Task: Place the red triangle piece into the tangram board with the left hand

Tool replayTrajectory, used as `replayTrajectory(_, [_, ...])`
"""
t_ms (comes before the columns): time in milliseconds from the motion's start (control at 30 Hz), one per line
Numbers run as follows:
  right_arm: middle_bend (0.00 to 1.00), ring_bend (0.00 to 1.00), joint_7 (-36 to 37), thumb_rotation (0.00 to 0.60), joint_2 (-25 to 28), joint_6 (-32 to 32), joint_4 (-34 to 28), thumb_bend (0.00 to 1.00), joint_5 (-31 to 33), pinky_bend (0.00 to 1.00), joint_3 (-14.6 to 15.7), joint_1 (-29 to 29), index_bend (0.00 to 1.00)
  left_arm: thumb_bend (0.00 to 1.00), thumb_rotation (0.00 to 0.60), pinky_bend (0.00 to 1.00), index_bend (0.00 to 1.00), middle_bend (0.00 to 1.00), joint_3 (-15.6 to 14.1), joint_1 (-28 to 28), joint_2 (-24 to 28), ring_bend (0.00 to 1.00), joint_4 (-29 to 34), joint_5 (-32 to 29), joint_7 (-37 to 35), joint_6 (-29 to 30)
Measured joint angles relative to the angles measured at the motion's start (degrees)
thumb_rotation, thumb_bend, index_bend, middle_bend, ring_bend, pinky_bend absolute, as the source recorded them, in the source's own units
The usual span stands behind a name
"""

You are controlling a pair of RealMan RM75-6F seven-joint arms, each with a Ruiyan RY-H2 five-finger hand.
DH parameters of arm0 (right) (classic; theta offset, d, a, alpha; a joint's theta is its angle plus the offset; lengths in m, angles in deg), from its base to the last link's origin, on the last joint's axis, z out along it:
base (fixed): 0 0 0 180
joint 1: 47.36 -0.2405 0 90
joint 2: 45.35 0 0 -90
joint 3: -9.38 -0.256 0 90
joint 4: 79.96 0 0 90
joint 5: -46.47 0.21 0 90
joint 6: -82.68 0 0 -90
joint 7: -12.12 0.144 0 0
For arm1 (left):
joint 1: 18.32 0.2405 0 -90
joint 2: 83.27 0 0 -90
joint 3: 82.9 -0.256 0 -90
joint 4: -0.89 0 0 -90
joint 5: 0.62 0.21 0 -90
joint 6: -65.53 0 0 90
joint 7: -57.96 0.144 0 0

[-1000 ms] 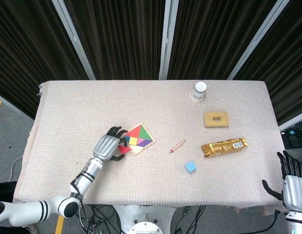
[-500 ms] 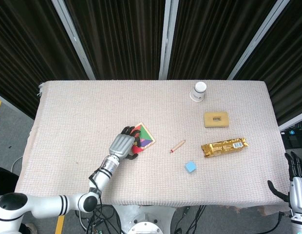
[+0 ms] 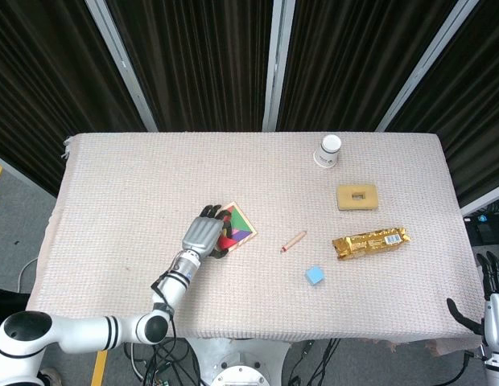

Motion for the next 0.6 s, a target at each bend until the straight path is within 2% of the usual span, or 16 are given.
replayTrajectory(267, [0.00,0.00,-0.13,0.600,0.03,0.10,-0.10,0.15,-0.07,0.02,-0.06,-0.03,0.00,0.26,0.600,0.06,0.50,0.15,-0.83,-0.65,0.21,0.02,0.50,-0.99,0.66,1.44])
replayTrajectory(500, [0.00,0.00,-0.21,0.600,-0.01,0.16,-0.04,0.15,0.03,0.02,-0.14,-0.01,0.00,0.26,0.600,0.06,0.31,0.14,-1.48,-0.81,0.89,0.02,1.50,-2.11,0.12,1.36])
replayTrajectory(600, [0.00,0.00,-0.23,0.600,0.02,0.27,-0.08,0.15,0.15,0.02,-0.16,0.02,0.00,0.26,0.600,0.06,0.28,0.14,-1.61,-0.91,0.97,0.02,1.57,-2.05,-0.41,1.30])
